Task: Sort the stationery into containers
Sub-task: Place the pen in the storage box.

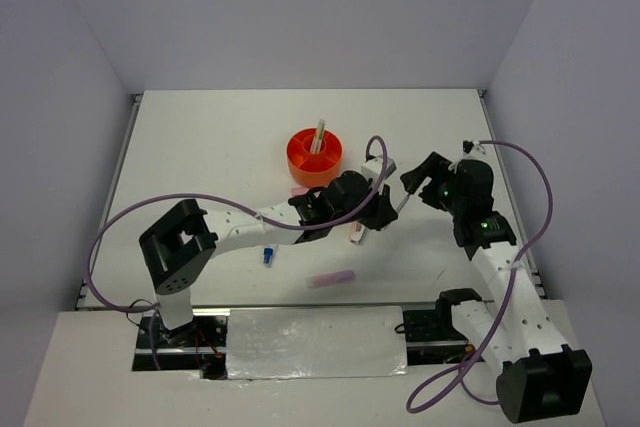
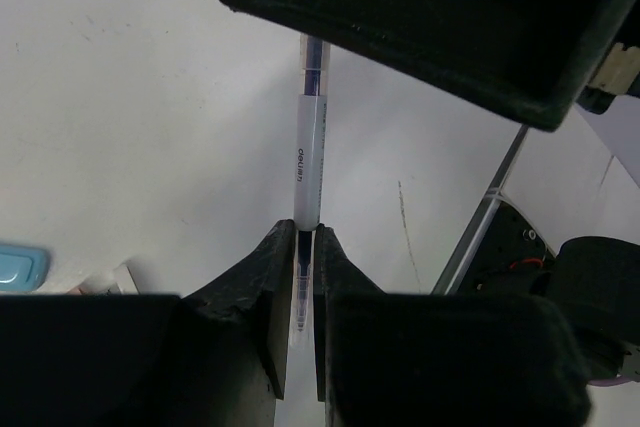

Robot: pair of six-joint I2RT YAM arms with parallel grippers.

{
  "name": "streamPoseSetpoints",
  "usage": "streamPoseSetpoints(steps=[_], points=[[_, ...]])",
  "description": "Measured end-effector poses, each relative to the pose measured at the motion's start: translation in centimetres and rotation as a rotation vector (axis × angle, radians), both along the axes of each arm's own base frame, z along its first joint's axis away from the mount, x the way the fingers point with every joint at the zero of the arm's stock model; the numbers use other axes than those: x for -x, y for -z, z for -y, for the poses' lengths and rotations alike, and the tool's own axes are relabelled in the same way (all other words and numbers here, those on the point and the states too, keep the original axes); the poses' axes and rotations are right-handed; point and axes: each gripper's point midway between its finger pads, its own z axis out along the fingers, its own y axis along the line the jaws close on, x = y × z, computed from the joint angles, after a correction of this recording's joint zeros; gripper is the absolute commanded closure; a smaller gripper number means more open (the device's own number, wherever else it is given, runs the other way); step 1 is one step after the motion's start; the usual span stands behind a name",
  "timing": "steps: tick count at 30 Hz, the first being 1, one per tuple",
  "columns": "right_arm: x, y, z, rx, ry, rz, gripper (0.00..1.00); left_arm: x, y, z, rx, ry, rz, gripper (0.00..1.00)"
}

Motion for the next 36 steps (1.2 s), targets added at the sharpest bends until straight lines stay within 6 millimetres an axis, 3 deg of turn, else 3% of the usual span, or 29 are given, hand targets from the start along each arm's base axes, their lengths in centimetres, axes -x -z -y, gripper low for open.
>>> streamPoseSetpoints(steps=[3, 6, 8, 11, 12, 14, 16, 18, 20, 24, 29, 32, 36], points=[[0.1, 0.4, -0.2, -0.007, -0.012, -0.002, 0.37, 0.1, -0.1, 0.1, 0.009, 0.005, 0.003, 1.0], [0.1, 0.8, -0.7, -0.022, -0.033, -0.001, 0.74, 0.1, -0.4, 0.2, 0.018, 0.007, 0.008, 1.0], [0.2, 0.9, -1.1, -0.037, -0.05, 0.0, 0.89, 0.1, -0.6, 0.3, 0.025, 0.007, 0.012, 1.0], [0.0, 0.5, -2.0, -0.065, -0.086, 0.016, 1.0, 0.0, -0.7, 0.1, 0.027, 0.0, 0.015, 0.91], [-0.1, 0.4, -2.2, -0.07, -0.092, 0.019, 1.0, -0.1, -0.8, -0.1, 0.025, -0.005, 0.016, 0.71], [-0.3, 0.2, -2.8, -0.077, -0.112, 0.032, 1.0, -0.3, -0.7, -0.3, 0.015, -0.017, 0.021, 0.45], [-0.6, -0.4, -3.7, -0.099, -0.142, 0.057, 1.0, -0.6, -0.6, -0.6, -0.01, -0.038, 0.021, 0.11], [-1.1, -1.2, -4.6, -0.11, -0.171, 0.09, 1.0, -1.0, -0.6, -1.2, -0.043, -0.077, 0.016, 0.01], [-1.9, -2.2, -5.7, -0.114, -0.199, 0.121, 1.0, -1.3, -0.7, -2.6, -0.085, -0.13, 0.005, 0.01], [-4.9, -5.5, -7.9, -0.118, -0.226, 0.224, 1.0, -2.0, -1.9, -7.9, -0.186, -0.309, -0.023, 0.01], [-9.5, -9.7, -11.1, -0.103, -0.273, 0.354, 0.99, -2.5, -4.6, -18.4, -0.246, -0.622, -0.073, 0.01], [-11.3, -11.7, -14.9, -0.06, -0.372, 0.469, 0.98, -1.0, -6.6, -25.0, -0.247, -0.758, -0.065, 0.01], [-13.2, -12.6, -20.2, 0.036, -0.503, 0.596, 0.98, 1.8, -8.7, -30.0, -0.233, -0.802, -0.036, 0.01]])
